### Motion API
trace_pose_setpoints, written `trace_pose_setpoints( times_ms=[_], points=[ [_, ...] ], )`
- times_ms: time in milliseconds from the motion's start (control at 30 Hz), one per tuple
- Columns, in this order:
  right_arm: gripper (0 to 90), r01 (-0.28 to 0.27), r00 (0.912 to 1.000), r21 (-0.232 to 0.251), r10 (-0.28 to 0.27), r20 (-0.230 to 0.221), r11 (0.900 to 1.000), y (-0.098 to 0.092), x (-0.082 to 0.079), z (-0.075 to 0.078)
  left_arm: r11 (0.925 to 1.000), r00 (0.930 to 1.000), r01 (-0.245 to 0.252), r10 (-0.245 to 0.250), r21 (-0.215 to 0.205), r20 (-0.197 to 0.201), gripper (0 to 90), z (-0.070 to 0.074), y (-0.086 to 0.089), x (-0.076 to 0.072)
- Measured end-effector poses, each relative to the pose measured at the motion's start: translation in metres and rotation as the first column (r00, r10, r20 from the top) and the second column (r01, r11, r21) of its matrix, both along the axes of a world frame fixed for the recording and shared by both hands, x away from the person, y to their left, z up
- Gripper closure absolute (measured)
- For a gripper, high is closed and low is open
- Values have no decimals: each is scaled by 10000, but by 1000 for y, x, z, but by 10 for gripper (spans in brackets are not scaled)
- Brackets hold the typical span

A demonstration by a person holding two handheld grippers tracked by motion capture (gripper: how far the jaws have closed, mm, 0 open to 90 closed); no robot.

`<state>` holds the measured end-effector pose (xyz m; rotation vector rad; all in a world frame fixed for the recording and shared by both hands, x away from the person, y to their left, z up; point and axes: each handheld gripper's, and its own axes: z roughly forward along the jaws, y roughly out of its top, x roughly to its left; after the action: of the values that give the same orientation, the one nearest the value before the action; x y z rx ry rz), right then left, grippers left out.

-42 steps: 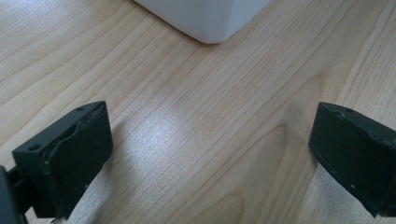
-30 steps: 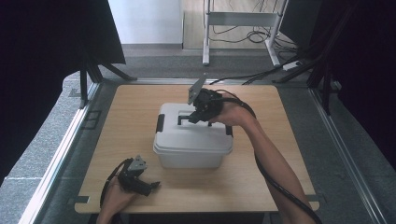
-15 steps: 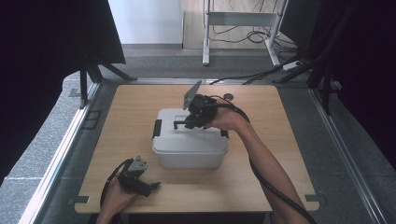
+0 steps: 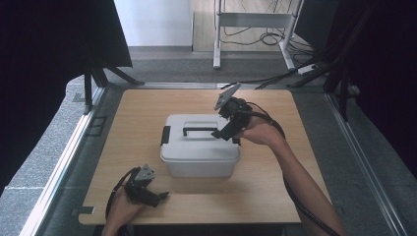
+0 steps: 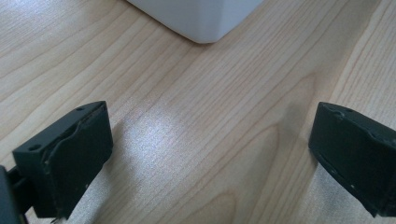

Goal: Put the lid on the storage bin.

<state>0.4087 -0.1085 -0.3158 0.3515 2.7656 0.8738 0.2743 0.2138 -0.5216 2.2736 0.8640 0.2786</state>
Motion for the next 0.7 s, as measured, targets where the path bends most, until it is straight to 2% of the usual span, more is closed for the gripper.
trace_pose_setpoints(
  times_ms=[100, 133, 200, 300, 333, 467, 500, 533, 567, 600, 633, 700],
  points=[
    [149, 452, 9990, 115, -452, -4, 9989, -14, -4, 1, 10000, 10000, -44, 44, -46, 3, 0, 0, 0, 0],
    [149, 452, 9990, 115, -452, -4, 9989, -14, -4, 1, 10000, 10000, -48, 48, -46, 4, 0, 0, 0, 0],
    [139, 840, 9965, 223, -839, -29, 9962, -29, -9, 0, 10000, 10000, -53, 53, -46, 4, 0, 0, 0, 0],
    [134, 1171, 9931, 310, -1171, -34, 9926, -44, -13, -1, 10000, 10000, -68, 68, -44, 1, 0, 0, 0, 0],
    [134, 1171, 9931, 310, -1171, -34, 9926, -44, -13, -1, 10000, 10000, -68, 68, -44, 1, 0, 0, 0, 0],
    [119, 1712, 9852, 639, -1706, -139, 9832, -69, -18, -4, 10000, 10000, -93, 93, -35, 0, 0, 0, 0, 0],
    [119, 1712, 9852, 639, -1706, -139, 9832, -69, -18, -4, 10000, 10000, -93, 93, -35, 0, 0, 0, 0, 0],
    [92, 2036, 9791, 746, -2030, -157, 9762, -78, -20, -6, 9999, 9999, -104, 104, -32, -2, 0, 0, 0, 0],
    [92, 2036, 9791, 746, -2030, -157, 9762, -78, -20, -6, 9999, 9999, -104, 104, -32, -2, 0, 0, 0, 0],
    [71, 2229, 9748, 795, -2223, -160, 9716, -82, -20, -7, 9999, 9999, -113, 113, -32, 1, 0, 0, 0, 0],
    [41, 2598, 9656, 878, -2598, -121, 9617, -91, -22, -8, 9999, 10000, -98, 98, -24, 7, 0, 0, 0, 0],
    [40, 2724, 9621, 925, -2725, -117, 9577, -96, -23, -9, 9999, 9999, -108, 108, -21, 10, 0, 0, 0, 0]
  ],
)
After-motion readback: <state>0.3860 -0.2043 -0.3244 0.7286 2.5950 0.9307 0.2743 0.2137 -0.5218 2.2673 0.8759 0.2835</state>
